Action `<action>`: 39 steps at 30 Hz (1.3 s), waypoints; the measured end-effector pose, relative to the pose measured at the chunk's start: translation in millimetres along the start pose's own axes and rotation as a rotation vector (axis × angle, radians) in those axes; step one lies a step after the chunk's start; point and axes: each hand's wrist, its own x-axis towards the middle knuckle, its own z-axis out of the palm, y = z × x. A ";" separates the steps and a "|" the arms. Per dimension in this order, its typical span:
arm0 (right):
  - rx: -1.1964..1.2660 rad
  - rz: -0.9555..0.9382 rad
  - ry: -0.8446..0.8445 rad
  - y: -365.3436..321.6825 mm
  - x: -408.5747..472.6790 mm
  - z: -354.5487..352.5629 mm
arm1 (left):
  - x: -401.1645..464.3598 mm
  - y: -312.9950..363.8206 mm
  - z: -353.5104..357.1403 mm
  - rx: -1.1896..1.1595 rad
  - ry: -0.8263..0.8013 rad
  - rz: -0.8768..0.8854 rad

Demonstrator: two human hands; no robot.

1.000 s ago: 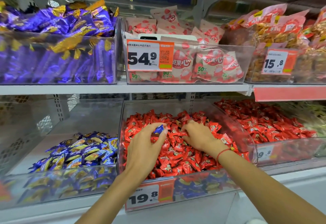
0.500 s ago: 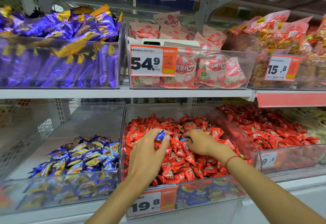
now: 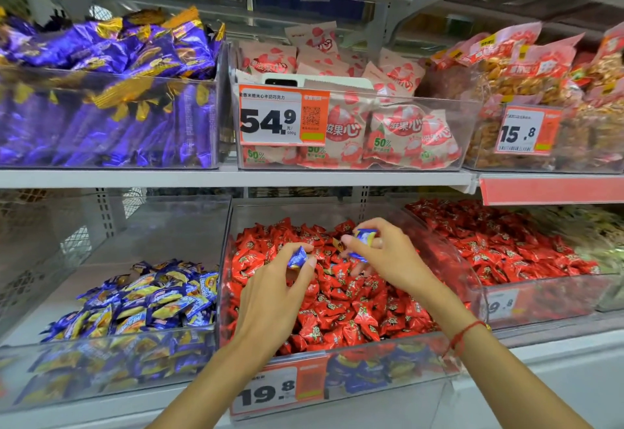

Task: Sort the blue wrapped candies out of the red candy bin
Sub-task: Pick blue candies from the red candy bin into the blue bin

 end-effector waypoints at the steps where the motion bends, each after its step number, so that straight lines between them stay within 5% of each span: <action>1: 0.018 0.009 -0.078 -8.8 -3.3 4.3 | 0.3 -0.2 0.1 -0.021 0.004 -0.005; 6: -0.032 0.040 -0.161 -24.5 -6.6 31.0 | 3.6 -1.9 0.3 -0.158 0.037 -0.013; 10: 0.256 0.204 -0.152 -30.4 -8.9 38.3 | 5.0 -3.9 2.5 -0.178 0.014 0.001; 21: 0.183 -0.030 0.067 -23.4 -14.0 41.6 | 1.2 -0.2 -1.3 -0.083 -0.037 0.031; 26: 0.159 -0.002 -0.132 -37.5 -11.9 29.3 | 1.6 -0.6 -2.7 -0.077 0.026 0.012; 28: 0.147 0.046 0.054 -20.8 6.9 15.0 | 1.4 -1.7 -1.7 -0.097 0.027 -0.014; 31: -0.340 0.094 0.281 21.6 43.3 -0.8 | 1.7 -4.3 0.8 -0.117 0.025 -0.024; 35: -0.909 0.067 -0.164 45.6 66.0 6.8 | -0.7 -1.6 -0.4 -0.152 -0.023 -0.029; 39: -1.174 -0.051 -0.111 47.9 57.5 7.3 | -1.2 -1.2 -0.8 -0.096 0.007 -0.010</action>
